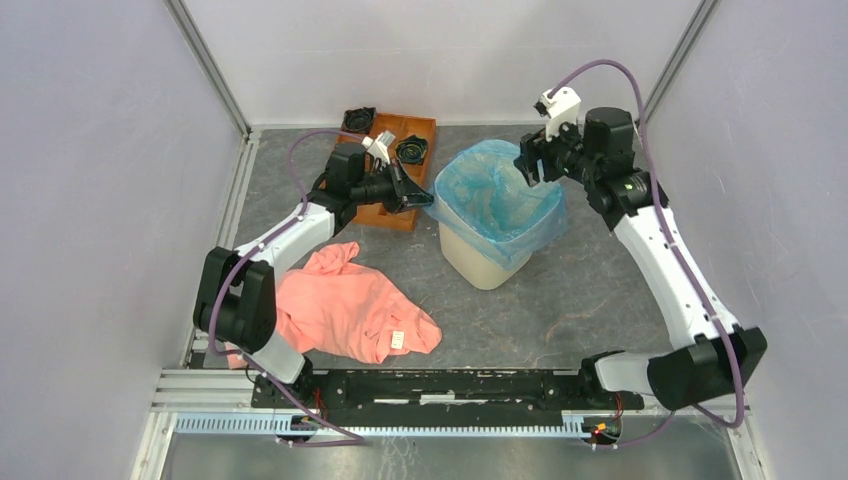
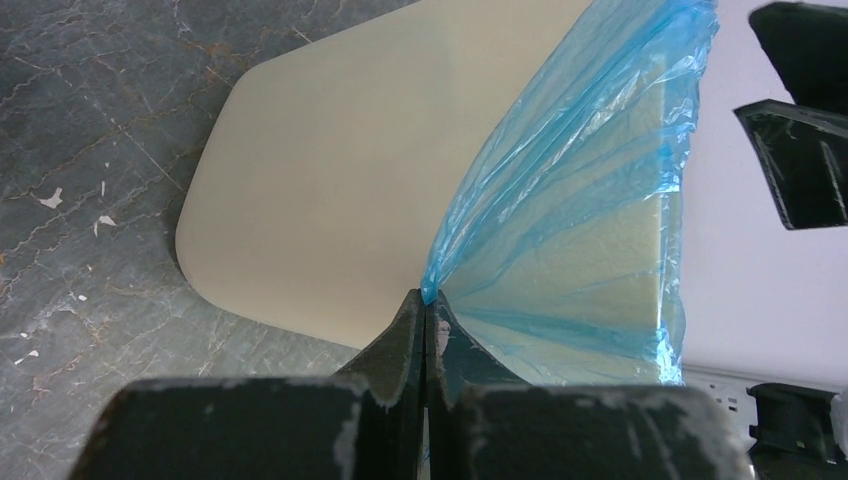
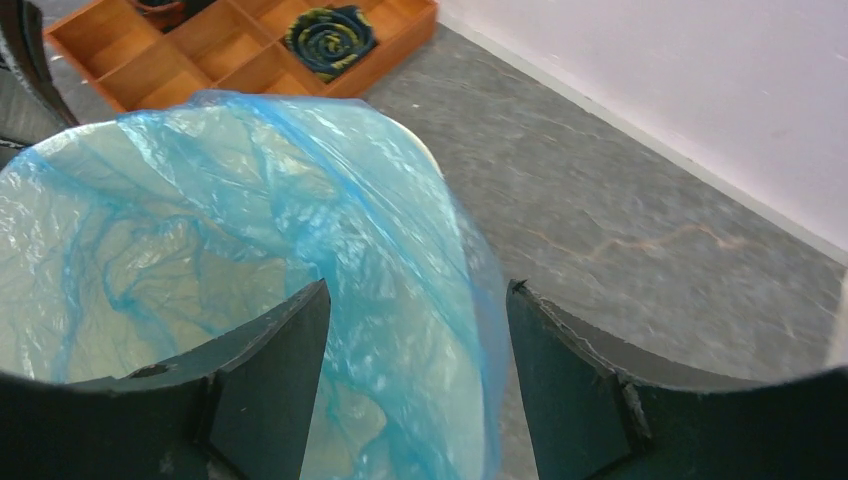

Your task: Put the trash bags into the trash bin

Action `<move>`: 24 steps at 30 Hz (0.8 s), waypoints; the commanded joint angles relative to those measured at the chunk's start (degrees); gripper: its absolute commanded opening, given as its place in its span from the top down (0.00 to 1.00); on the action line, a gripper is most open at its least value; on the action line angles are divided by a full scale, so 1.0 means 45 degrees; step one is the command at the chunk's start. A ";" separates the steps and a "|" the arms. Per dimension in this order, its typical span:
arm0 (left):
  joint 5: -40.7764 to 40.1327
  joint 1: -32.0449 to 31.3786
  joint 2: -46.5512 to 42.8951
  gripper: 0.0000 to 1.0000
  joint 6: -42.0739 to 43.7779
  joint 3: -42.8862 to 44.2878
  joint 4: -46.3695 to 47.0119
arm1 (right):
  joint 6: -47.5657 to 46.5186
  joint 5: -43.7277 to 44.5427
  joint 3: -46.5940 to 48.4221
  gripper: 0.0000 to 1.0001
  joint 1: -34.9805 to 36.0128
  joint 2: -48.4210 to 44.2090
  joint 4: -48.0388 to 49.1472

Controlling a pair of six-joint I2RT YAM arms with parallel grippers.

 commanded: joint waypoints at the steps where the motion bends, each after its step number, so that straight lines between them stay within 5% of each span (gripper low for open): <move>1: 0.0168 -0.0120 -0.0333 0.98 0.0044 0.0723 -0.0002 | -0.0345 -0.2035 0.0318 0.30 -0.0007 0.0551 0.2132; 13: 0.0063 -0.0197 -0.0367 0.98 0.0006 0.0668 0.0083 | -0.0745 -0.2191 0.0164 0.32 -0.0009 0.1955 0.2933; 24: 0.0079 -0.0218 -0.0363 0.98 0.0063 0.0673 -0.0013 | -0.0750 -0.1924 0.0725 0.66 -0.0018 0.2957 0.2857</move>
